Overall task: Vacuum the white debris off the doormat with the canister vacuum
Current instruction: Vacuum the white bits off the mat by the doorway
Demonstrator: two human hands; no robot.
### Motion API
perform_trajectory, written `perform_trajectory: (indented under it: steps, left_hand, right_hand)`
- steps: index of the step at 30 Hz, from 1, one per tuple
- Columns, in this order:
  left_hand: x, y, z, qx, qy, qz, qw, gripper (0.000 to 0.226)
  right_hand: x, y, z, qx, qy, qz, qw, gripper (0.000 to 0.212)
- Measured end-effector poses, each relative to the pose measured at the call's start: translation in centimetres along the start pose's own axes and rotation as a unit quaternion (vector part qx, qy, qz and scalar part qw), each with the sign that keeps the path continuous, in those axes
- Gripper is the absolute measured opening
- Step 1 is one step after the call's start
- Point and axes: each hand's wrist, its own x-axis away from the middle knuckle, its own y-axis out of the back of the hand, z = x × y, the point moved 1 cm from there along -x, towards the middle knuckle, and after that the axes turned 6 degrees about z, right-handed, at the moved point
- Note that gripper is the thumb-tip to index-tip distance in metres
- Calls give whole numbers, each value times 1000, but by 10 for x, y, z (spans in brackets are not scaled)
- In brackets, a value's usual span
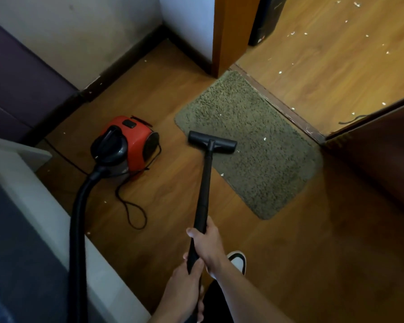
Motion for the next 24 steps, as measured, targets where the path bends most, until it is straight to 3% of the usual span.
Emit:
perform_trajectory:
  steps: [10, 16, 24]
  left_hand:
    - [3, 8, 42, 25, 1, 34, 999, 27]
    - [-15, 11, 30, 38, -14, 10, 999, 48]
    - [-28, -12, 9, 13, -41, -1, 999, 50]
  right_hand:
    - [11, -16, -40, -19, 6, -27, 999, 42]
    - [-8, -13, -24, -32, 18, -34, 999, 37]
    - [-14, 15, -5, -41, 23, -66, 997, 33]
